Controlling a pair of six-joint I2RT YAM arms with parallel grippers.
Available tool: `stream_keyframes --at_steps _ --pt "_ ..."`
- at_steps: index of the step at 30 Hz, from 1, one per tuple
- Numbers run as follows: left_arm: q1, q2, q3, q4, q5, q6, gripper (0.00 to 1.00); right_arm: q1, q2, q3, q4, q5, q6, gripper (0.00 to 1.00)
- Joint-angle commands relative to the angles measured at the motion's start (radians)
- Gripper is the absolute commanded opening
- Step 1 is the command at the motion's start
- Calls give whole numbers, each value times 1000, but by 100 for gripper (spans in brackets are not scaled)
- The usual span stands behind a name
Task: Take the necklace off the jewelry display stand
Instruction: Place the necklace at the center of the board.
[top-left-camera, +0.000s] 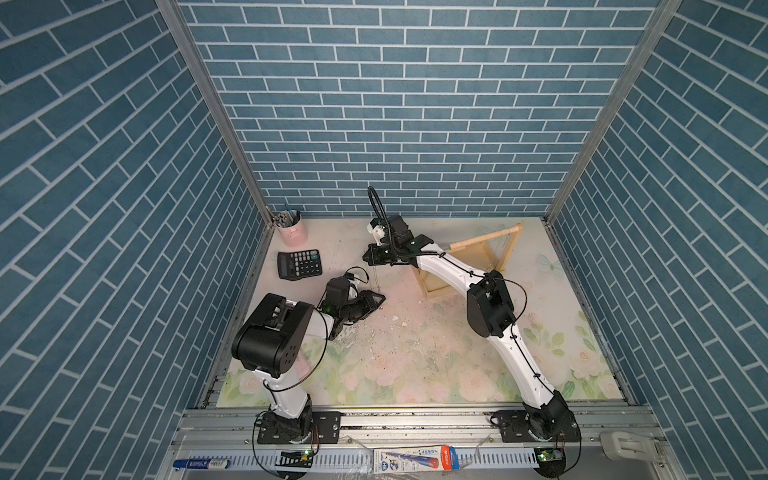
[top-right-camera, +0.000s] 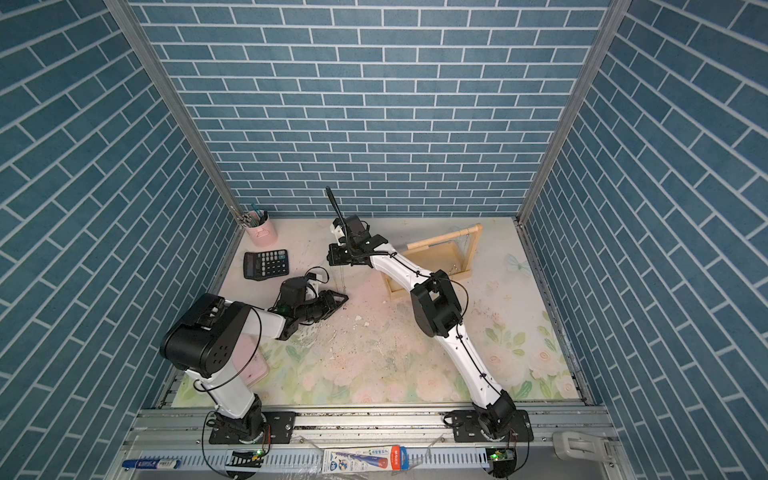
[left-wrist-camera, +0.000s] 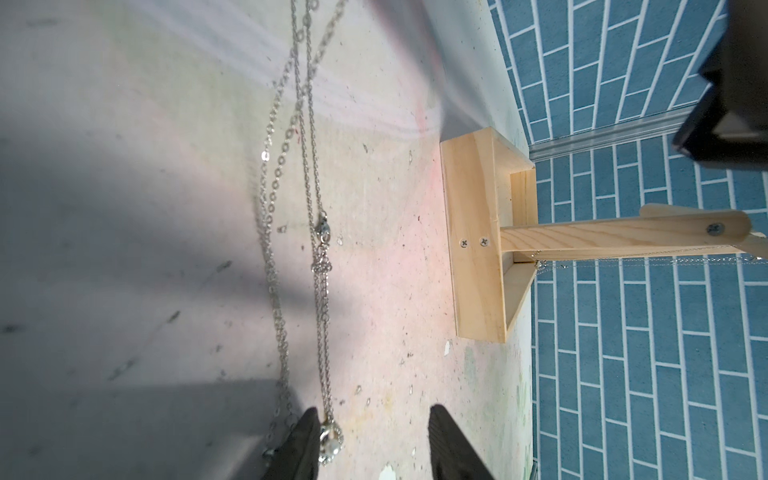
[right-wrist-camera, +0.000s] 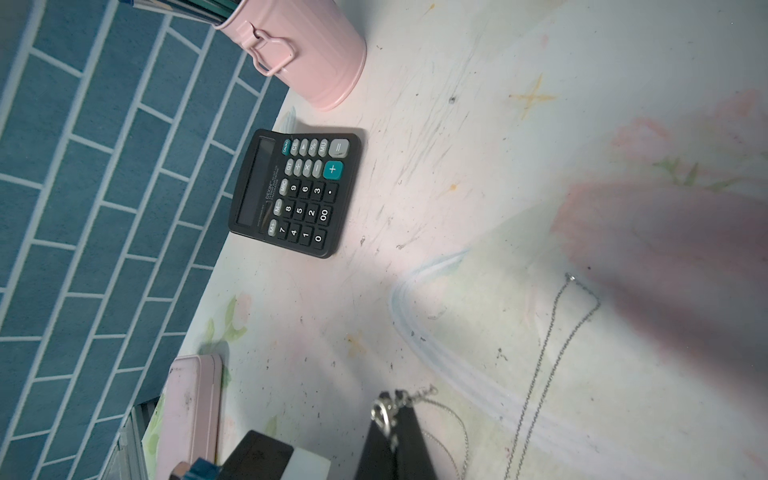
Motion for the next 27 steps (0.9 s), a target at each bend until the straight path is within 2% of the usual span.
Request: stream_keyframes --at_steps 1,27 --pt "5 18 -7 0 -7 13 45 -5 33 26 -4 7 12 0" --pt "46 12 -83 48 -5 -6 45 -7 100 98 4 5 20 0"
